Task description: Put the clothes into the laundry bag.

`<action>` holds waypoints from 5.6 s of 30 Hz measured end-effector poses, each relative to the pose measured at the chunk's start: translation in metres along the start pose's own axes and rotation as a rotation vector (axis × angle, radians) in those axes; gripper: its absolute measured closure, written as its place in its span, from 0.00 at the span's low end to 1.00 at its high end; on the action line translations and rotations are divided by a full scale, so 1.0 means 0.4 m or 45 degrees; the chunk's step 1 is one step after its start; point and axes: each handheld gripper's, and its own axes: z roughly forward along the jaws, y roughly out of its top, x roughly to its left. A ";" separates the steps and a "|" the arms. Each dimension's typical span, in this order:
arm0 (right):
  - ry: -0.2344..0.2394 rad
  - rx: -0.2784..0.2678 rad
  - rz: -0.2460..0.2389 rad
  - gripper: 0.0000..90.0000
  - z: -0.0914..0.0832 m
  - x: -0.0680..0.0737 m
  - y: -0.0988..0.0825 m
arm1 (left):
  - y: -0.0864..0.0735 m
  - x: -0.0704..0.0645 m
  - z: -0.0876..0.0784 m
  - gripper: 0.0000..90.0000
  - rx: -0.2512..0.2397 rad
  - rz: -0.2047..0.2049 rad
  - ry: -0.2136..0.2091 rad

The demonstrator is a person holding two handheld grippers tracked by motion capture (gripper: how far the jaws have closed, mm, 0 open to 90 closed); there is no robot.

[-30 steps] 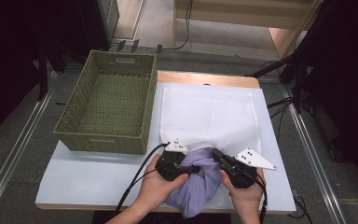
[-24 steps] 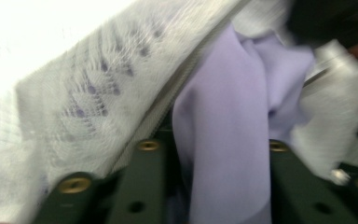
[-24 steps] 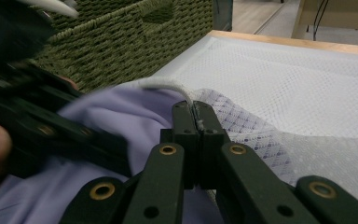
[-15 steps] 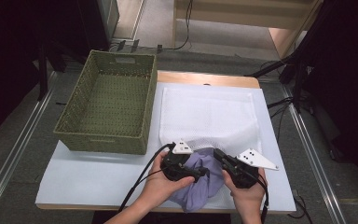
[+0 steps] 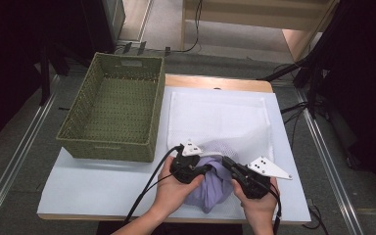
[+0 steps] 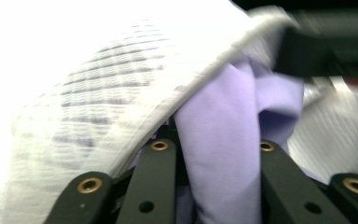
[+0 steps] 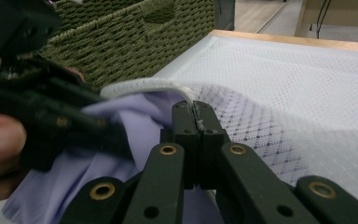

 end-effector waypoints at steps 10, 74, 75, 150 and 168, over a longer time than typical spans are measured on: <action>-0.021 0.011 0.025 1.00 0.002 -0.021 -0.012 | -0.021 -0.001 -0.056 0.29 0.045 0.113 -0.105; 0.015 -0.032 0.054 1.00 -0.012 -0.005 0.004 | -0.054 -0.058 0.018 0.90 0.069 0.189 0.039; 0.019 -0.033 0.057 1.00 -0.013 -0.002 0.007 | -0.054 -0.057 0.024 0.89 0.039 0.166 0.064; -0.042 0.140 0.098 1.00 0.045 -0.025 -0.057 | -0.046 0.051 0.150 0.93 -0.008 -0.090 0.287; -0.054 0.116 0.127 1.00 0.030 -0.049 -0.055 | -0.103 0.008 0.016 0.53 0.055 0.122 0.107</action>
